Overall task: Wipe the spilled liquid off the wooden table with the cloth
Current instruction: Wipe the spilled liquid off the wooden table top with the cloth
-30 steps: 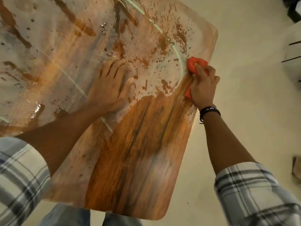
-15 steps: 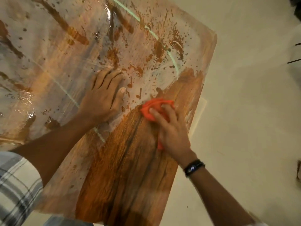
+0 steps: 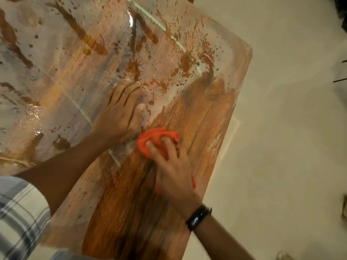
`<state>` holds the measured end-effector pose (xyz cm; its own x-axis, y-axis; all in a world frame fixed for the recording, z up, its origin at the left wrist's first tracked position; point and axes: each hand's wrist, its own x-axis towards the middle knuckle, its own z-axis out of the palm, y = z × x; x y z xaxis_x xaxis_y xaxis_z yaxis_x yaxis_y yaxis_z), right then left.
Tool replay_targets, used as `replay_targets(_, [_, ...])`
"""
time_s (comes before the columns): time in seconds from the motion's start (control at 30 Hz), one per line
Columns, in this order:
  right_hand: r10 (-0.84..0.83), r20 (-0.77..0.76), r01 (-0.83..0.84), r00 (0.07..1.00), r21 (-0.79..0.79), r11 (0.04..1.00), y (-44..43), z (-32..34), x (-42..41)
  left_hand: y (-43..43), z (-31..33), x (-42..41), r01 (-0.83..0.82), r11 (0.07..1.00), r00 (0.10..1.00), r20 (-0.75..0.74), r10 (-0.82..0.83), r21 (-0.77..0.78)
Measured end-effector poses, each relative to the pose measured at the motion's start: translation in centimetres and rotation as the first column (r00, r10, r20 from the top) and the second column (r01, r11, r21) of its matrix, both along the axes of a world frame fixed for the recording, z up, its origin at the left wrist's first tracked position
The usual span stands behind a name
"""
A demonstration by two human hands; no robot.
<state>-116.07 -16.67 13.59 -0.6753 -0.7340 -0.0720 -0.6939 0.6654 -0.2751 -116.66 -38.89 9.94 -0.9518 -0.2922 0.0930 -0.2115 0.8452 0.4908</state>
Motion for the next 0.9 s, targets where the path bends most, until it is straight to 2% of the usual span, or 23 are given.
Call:
replay_targets(0.07, [0.184, 0.014, -0.184, 0.983, 0.033, 0.982, 1.5, 0.0, 3.6, 0.0, -0.1, 0.0, -0.002, 1.0, 1.0, 0.004, 0.002, 0.015])
replay_targets(0.13, [0.252, 0.017, -0.253, 0.968, 0.035, 0.967, 2.2, -0.1, 2.0, 0.0, -0.2, -0.1, 0.003, 1.0, 1.0, 0.003, -0.003, 0.006])
replay_targets(0.27, [0.012, -0.013, -0.012, 1.0, 0.004, 1.0, 0.8, -0.5, -9.4, -0.1, -0.3, -0.1, 0.002, 1.0, 1.0, 0.006, -0.002, -0.009])
replay_targets(0.37, [-0.208, -0.081, 0.207, 0.975, -0.021, 0.978, -1.0, -0.4, -18.5, -0.1, -0.4, -0.1, 0.012, 1.0, 1.0, 0.019, -0.012, -0.003])
replay_targets(0.43, [-0.308, -0.08, 0.304, 0.948, -0.054, 0.951, -2.2, -0.4, -21.4, -0.1, -0.5, -0.1, 0.016, 1.0, 1.0, 0.025, -0.016, -0.008])
replay_targets(0.53, [-0.327, -0.093, 0.322, 0.941, -0.061, 0.945, -3.3, -0.7, -18.8, 0.0, -0.4, -0.1, 0.025, 1.0, 0.999, 0.032, -0.025, -0.017])
replay_targets(0.73, [0.042, -0.025, -0.043, 0.999, -0.022, 0.999, 1.3, -0.9, -3.0, 0.1, 0.0, -0.4, 0.051, 0.995, 0.995, 0.086, -0.043, -0.084])
replay_targets(0.8, [0.018, -0.013, -0.018, 1.0, -0.014, 1.0, 3.8, -0.9, -3.7, 0.1, -0.1, -0.5, 0.043, 0.996, 0.996, 0.076, -0.037, -0.082])
replay_targets(0.9, [-0.205, -0.013, 0.204, 0.979, -0.061, 0.977, 5.9, -0.9, -10.0, 0.2, -0.5, -0.3, 0.041, 0.995, 0.998, 0.059, -0.036, -0.09])
